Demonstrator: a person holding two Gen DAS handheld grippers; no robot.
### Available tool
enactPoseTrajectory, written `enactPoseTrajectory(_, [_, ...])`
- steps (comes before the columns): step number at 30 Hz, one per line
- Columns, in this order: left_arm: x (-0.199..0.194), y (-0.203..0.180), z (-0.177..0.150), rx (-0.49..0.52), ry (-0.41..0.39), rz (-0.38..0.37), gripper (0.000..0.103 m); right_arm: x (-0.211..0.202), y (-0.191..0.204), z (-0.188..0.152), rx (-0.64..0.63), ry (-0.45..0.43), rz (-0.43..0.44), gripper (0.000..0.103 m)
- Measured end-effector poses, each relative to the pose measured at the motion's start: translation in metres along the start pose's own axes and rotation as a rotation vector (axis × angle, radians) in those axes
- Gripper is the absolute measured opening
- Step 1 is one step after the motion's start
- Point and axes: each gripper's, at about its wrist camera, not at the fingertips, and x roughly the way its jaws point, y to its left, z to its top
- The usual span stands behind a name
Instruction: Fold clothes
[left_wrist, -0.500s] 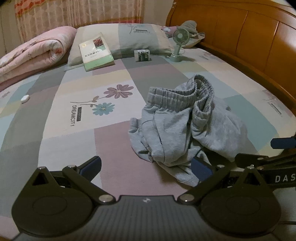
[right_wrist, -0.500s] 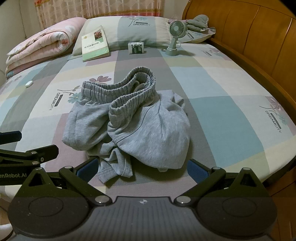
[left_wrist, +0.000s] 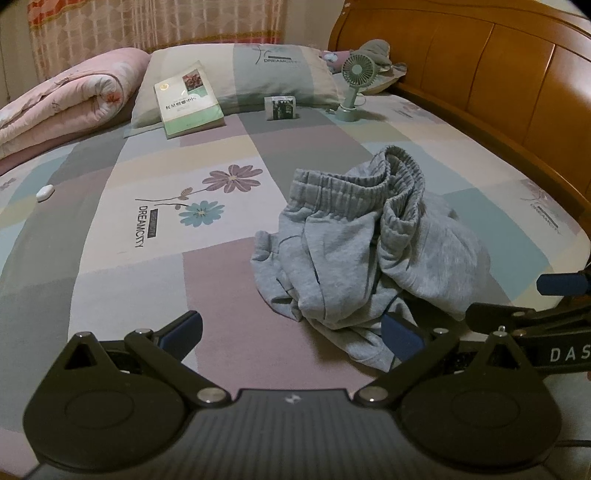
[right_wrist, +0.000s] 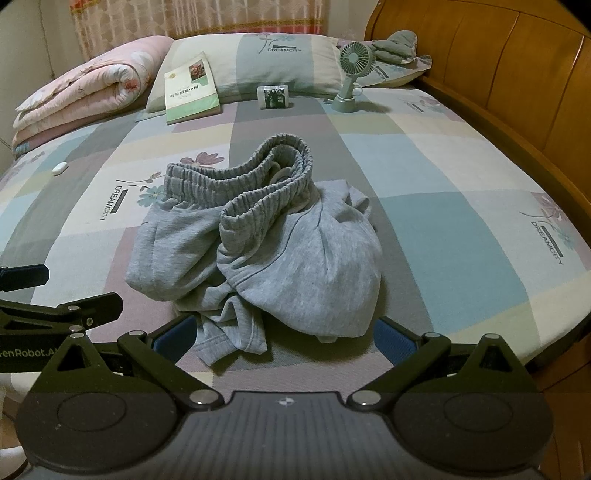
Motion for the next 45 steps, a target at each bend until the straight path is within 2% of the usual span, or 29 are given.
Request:
enactPoseTrajectory(18, [0.002, 0.003, -0.003, -0.014, -0.003, -0.008, 0.102, 0.0, 0.001, 0.0, 0.002, -0.004, 0.003, 0.103])
enactPoseTrajectory(30, [0.005, 0.002, -0.003, 0.0, -0.015, 0.017, 0.102, -0.001, -0.001, 0.0, 0.015, -0.017, 0.02, 0.103])
enactPoseTrajectory(45, [0.017, 0.006, -0.001, -0.003, -0.01, -0.021, 0.102, 0.0, -0.007, 0.007, 0.024, -0.037, 0.058, 0.103])
